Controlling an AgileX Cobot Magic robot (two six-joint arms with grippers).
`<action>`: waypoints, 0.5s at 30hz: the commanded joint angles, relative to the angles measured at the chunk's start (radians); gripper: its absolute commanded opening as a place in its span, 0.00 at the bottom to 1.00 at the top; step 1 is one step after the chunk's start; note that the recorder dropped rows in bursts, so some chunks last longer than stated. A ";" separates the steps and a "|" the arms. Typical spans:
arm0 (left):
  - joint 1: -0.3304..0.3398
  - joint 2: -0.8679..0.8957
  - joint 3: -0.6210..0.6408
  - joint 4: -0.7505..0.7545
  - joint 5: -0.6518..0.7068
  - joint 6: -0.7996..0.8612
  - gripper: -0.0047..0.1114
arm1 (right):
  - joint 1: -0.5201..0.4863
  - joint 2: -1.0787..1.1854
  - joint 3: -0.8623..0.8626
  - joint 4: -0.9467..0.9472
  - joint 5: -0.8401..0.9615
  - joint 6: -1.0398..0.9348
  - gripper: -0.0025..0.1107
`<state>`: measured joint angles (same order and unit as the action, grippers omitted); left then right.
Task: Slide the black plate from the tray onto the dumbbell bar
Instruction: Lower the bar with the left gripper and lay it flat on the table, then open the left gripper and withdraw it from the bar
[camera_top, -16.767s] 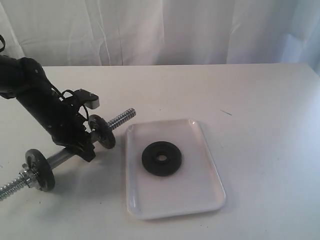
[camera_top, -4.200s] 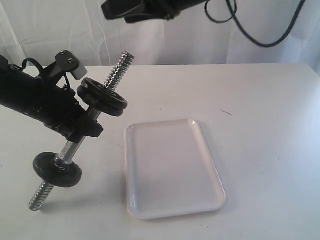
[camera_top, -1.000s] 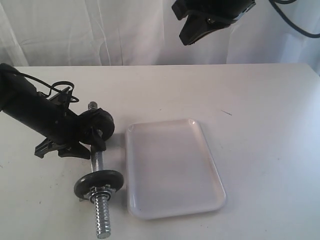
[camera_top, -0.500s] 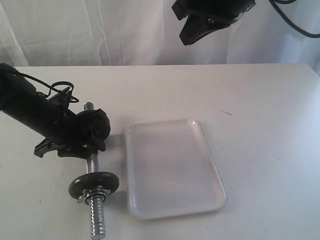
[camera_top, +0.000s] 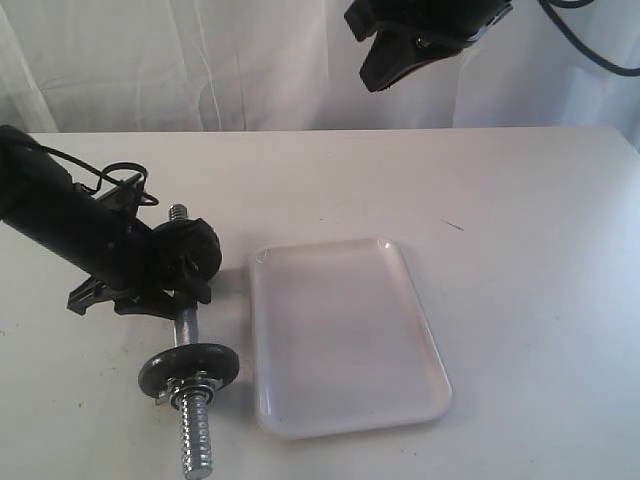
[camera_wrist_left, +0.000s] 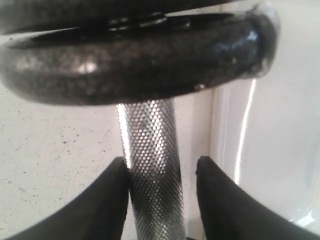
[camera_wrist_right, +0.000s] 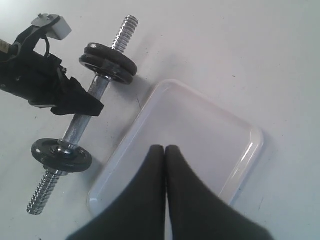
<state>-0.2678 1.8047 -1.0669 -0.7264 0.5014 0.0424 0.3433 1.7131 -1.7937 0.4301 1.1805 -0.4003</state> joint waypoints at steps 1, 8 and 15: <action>0.017 -0.050 -0.003 0.029 0.027 0.007 0.46 | -0.006 -0.005 0.004 -0.004 0.007 0.004 0.02; 0.059 -0.083 -0.003 0.207 0.091 -0.075 0.46 | -0.006 -0.005 0.004 -0.004 0.007 0.002 0.02; 0.084 -0.163 -0.003 0.217 0.056 -0.054 0.46 | -0.006 -0.005 0.004 -0.024 0.000 -0.007 0.02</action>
<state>-0.1886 1.6910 -1.0669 -0.5078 0.5593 -0.0212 0.3433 1.7131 -1.7937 0.4233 1.1898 -0.4023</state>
